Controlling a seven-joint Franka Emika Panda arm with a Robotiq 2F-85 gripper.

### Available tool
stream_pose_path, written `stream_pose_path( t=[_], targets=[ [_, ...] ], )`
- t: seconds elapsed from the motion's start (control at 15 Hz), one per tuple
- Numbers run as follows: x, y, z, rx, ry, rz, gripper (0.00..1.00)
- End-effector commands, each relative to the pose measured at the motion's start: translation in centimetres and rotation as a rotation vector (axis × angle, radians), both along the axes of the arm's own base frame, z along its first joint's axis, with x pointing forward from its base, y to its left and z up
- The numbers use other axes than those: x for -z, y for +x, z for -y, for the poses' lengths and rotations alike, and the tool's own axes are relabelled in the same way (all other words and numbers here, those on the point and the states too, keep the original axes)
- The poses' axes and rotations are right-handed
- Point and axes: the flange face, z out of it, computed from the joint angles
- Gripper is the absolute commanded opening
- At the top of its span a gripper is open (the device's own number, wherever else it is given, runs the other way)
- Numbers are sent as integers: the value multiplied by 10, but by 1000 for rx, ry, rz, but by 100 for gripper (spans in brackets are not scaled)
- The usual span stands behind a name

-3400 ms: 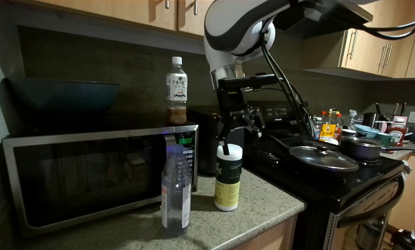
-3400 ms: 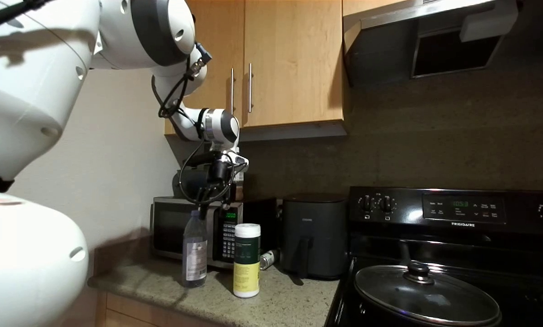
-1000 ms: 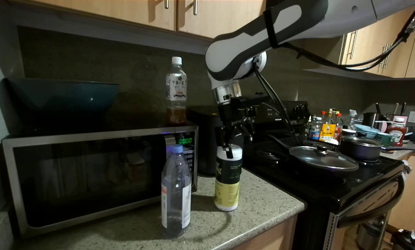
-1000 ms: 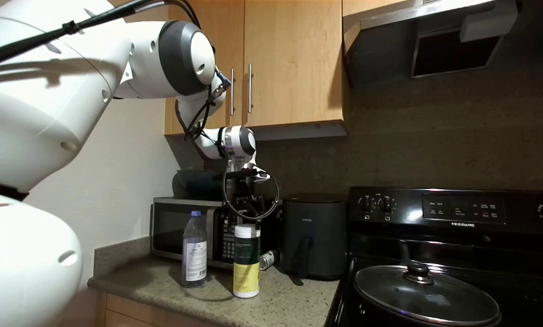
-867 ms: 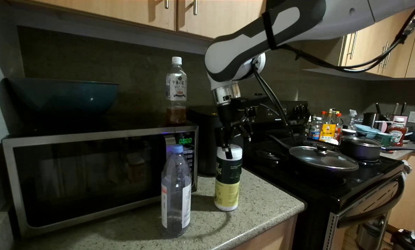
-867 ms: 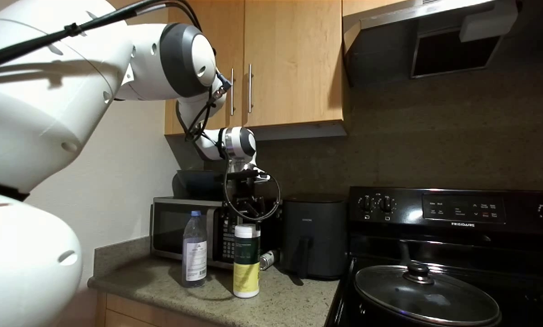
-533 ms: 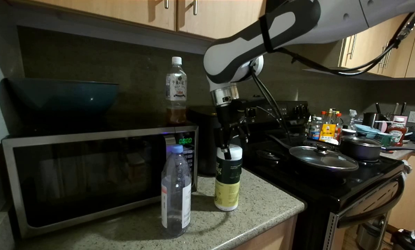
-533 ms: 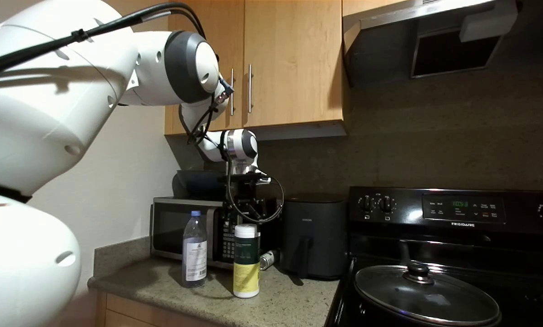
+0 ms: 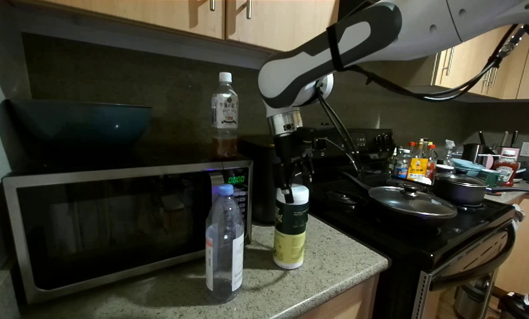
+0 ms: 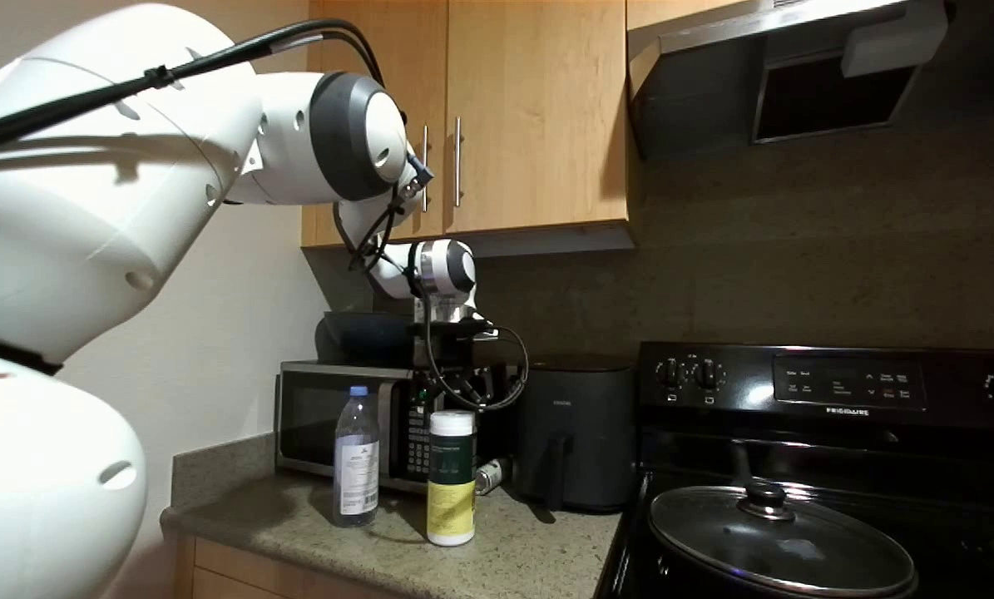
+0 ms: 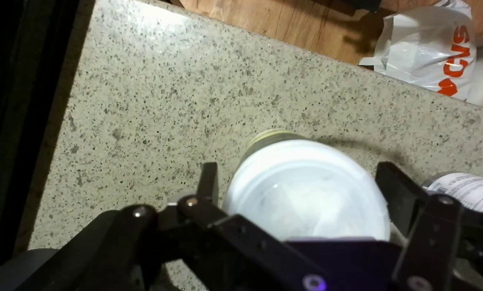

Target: Move the water bottle to the left and move the yellow container to the right

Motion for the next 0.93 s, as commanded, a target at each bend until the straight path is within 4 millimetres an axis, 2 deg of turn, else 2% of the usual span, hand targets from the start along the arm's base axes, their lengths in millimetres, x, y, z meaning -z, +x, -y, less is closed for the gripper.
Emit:
stream_pose_path(
  t=[0.0, 0.07, 0.27, 0.47, 0.87],
  targets=[
    [-1, 6, 2, -51, 29, -7, 68],
    [-1, 7, 1, -55, 32, -7, 65],
    [-2, 7, 2, -58, 33, -11, 64],
    [-7, -2, 7, 6, -5, -17, 64],
    [-9, -24, 47, 256, -89, -20, 64]
  ],
)
